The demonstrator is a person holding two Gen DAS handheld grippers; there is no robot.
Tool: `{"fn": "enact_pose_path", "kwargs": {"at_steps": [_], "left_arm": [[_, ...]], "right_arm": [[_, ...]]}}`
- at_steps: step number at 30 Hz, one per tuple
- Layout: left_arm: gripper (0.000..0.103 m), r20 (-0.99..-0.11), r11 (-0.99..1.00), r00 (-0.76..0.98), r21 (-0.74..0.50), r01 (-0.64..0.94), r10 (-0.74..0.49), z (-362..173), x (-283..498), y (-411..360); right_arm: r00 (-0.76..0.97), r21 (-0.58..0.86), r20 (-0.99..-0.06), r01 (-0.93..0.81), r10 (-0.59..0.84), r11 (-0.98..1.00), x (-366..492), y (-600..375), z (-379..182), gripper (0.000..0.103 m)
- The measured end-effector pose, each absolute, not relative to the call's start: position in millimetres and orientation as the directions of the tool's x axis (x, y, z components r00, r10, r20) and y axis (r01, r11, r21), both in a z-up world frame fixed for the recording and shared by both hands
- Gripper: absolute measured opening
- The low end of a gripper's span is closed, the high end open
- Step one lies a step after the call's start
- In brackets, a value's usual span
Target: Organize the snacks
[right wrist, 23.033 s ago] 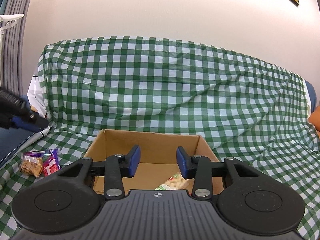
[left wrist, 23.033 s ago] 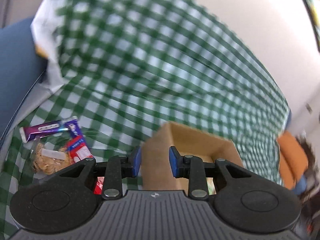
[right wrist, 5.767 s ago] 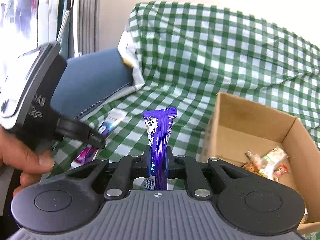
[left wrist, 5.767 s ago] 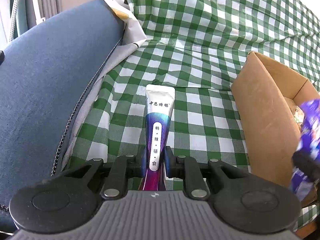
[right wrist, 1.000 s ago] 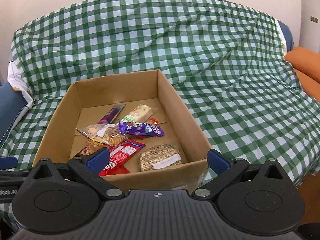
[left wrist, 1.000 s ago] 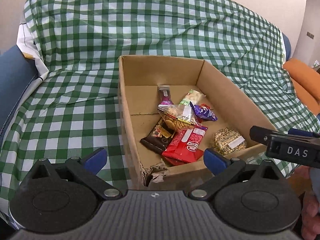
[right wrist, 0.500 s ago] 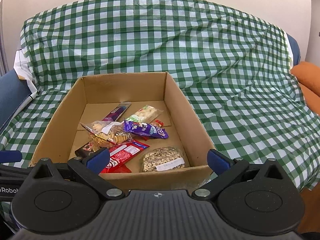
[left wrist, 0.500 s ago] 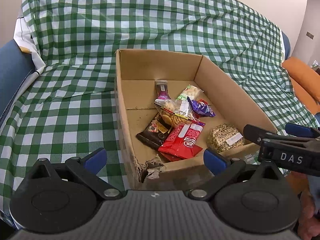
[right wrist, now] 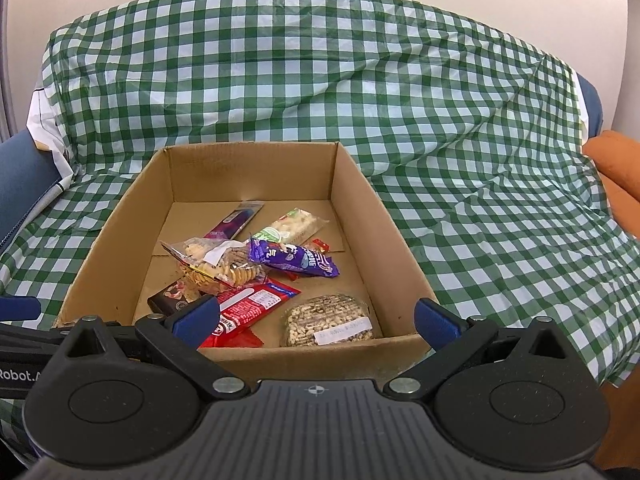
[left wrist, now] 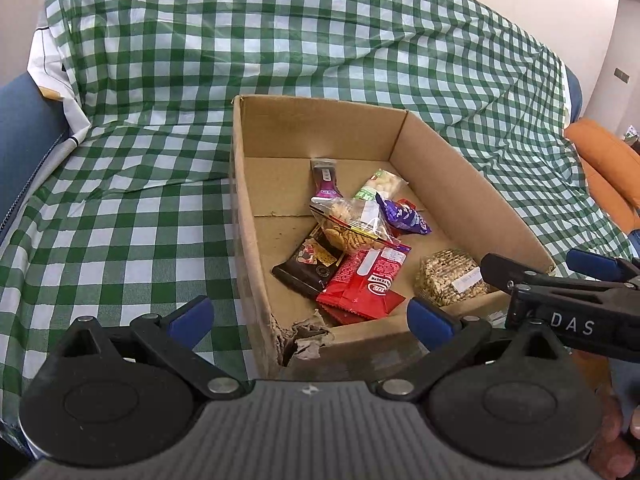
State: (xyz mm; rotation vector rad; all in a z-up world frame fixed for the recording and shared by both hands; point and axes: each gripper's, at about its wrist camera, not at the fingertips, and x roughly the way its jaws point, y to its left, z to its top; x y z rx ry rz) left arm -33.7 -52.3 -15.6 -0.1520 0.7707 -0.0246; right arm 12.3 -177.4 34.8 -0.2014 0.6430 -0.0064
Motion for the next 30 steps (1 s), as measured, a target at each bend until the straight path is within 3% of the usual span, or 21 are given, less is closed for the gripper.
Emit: {"fn": "enact_pose_path", "kwargs": {"at_steps": [30], "left_arm": [[0.103, -0.692, 0.988, 0.718, -0.148, -0.032, -0.08, -16.7, -34.8, -56.3]], "right_arm": [[0.801, -0.191, -0.595, -0.055, -0.071, 0.98, 12.3, -179.9, 34.8, 0.102]]}}
